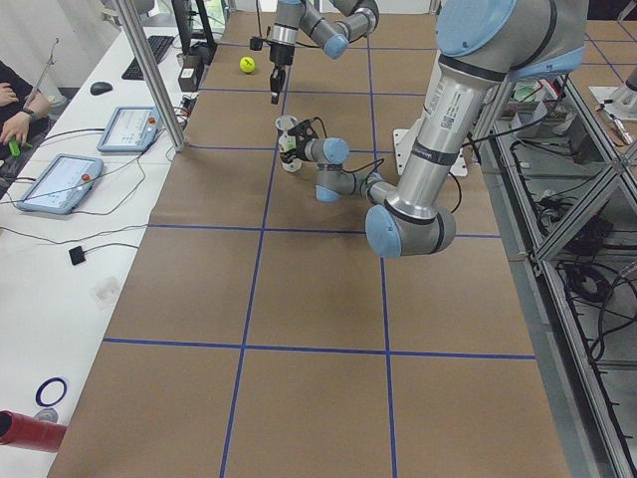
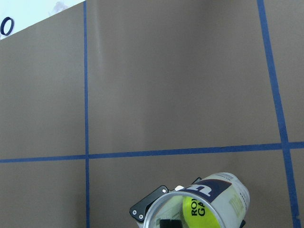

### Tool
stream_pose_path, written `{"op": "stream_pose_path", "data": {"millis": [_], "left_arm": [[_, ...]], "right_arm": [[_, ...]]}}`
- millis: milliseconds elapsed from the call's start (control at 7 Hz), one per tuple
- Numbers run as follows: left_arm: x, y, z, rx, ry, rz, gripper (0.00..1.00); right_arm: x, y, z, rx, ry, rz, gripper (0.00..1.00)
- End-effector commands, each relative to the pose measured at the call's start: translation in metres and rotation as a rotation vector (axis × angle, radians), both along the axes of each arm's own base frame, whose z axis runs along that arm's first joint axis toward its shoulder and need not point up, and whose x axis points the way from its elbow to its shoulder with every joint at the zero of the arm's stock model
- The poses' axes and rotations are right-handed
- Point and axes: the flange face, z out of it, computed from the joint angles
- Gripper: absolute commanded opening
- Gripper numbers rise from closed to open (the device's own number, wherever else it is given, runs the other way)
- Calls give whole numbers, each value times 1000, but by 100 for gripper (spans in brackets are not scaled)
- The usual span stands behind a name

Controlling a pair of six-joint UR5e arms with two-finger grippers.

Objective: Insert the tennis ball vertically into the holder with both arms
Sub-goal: 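Open the right gripper and lift it away from the can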

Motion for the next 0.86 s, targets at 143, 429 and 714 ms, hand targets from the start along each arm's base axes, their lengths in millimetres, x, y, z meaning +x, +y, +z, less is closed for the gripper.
{"op": "stream_pose_path", "data": {"millis": [143,429,714], "left_arm": [[0,0,1,0,-1,1,74],[-2,-2,1,0,-1,-4,74],[-3,-2,0,1,2,-5,74]], "right_arm": [[141,-92,92,31,71,-10,99],[259,-149,234,135,188,-100,99],[328,-186,346,250,327,-183,99]]}}
